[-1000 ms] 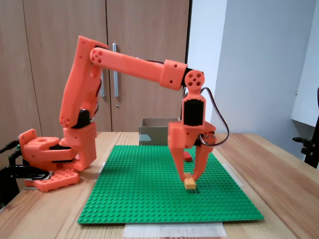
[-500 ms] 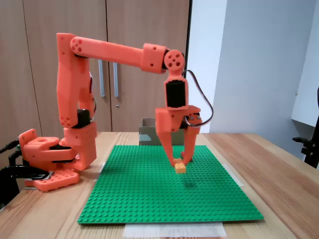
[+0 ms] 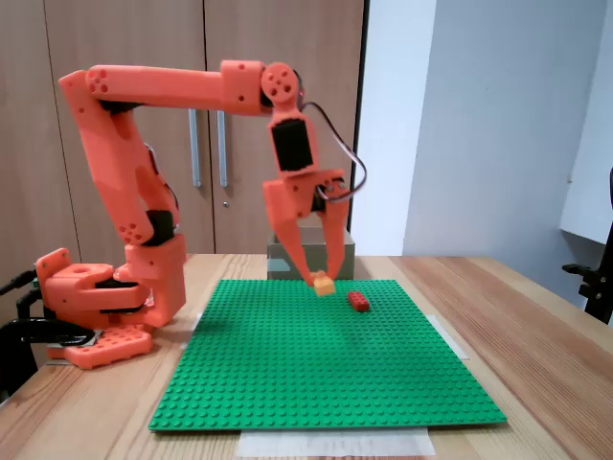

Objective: Pick the yellow lego block and put it in the box.

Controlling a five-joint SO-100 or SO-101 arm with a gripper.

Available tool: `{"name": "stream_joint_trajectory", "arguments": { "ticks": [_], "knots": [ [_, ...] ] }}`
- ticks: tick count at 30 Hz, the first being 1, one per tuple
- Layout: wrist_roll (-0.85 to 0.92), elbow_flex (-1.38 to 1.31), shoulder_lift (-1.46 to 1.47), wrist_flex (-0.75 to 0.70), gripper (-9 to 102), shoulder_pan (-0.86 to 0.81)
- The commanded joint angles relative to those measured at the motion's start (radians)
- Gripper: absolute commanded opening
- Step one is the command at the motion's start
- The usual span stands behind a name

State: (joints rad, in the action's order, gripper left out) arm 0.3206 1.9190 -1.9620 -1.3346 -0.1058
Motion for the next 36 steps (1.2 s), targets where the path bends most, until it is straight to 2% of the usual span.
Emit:
{"name": "stream_joint_trajectory", "arguments": {
  "ticks": [1, 10, 18, 36],
  "knots": [
    [-0.014, 0.008, -0.124, -0.035, -1, 0.060],
    [-0.138, 0.005, -0.388, -0.143, -1, 0.383],
    [-0.268, -0.106, -0.436, -0.152, -1, 0.687],
    [-0.293, -0.104, -0.374, 0.100, -1, 0.758]
  ]
}}
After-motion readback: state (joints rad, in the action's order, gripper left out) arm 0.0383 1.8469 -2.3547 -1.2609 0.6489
